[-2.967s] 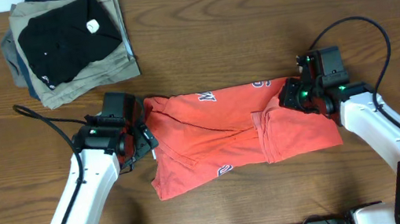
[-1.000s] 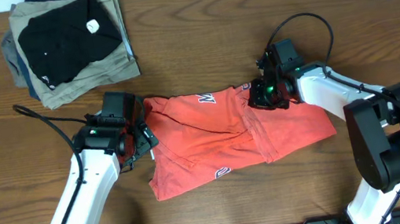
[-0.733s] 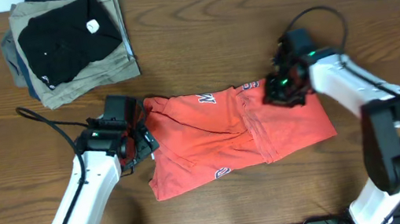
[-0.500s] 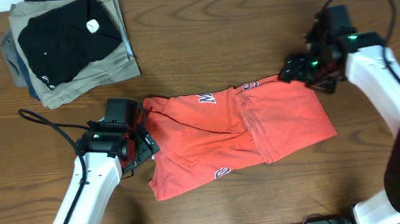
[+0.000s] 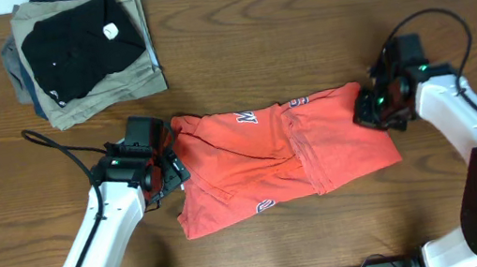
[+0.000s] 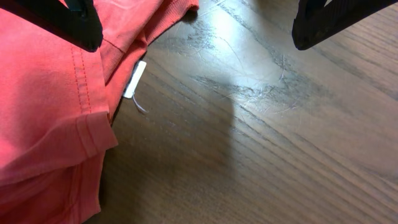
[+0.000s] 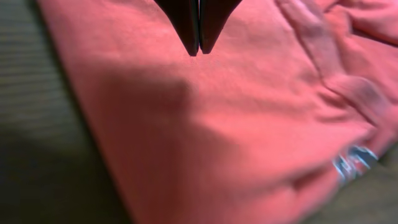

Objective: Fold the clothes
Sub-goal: 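Release the right gripper and pull it back to the right side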

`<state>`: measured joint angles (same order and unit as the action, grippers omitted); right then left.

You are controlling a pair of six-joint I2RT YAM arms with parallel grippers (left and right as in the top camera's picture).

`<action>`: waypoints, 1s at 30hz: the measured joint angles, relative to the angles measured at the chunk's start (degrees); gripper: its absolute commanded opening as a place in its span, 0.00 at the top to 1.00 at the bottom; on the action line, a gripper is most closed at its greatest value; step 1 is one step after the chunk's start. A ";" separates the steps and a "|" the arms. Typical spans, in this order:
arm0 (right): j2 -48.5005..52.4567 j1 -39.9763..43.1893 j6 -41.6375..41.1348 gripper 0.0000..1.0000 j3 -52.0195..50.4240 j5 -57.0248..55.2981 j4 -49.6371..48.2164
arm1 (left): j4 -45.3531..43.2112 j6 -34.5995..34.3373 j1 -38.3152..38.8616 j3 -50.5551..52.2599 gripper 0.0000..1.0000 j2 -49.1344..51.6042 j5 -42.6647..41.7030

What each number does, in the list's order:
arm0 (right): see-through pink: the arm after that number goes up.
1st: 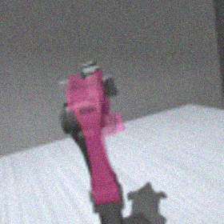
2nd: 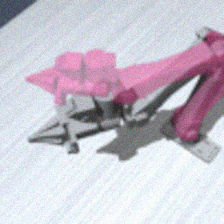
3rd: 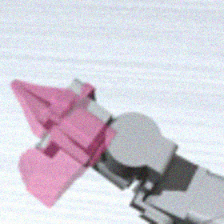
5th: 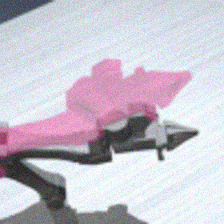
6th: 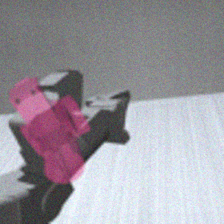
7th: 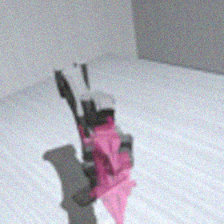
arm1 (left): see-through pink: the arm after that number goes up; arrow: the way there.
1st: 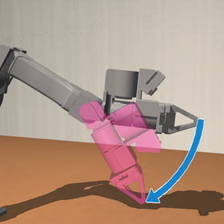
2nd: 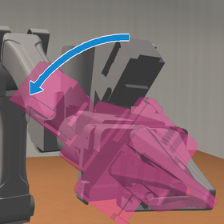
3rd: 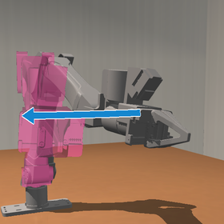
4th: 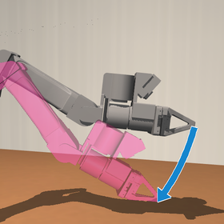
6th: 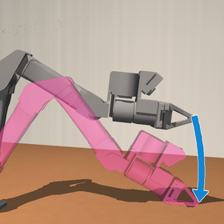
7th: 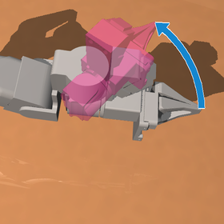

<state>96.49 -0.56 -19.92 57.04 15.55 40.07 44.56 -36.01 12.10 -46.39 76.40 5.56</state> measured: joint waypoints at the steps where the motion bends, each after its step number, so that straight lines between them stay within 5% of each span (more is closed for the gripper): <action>1: 0.02 -0.07 0.00 0.99 -1.03 0.11 -0.90 | 0.00 0.00 0.00 0.00 0.02 0.00 0.00; 12: 1.60 1.46 -3.61 0.99 -4.72 -3.78 -1.60 | 0.35 0.02 0.00 0.00 0.02 0.00 0.00; 30: 1.70 18.14 -5.05 0.99 -4.31 -3.85 2.69 | 0.50 0.02 0.00 0.00 0.02 0.00 -0.02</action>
<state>98.19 17.58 -24.97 52.73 11.70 42.76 45.06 -35.99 12.10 -46.39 76.40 5.54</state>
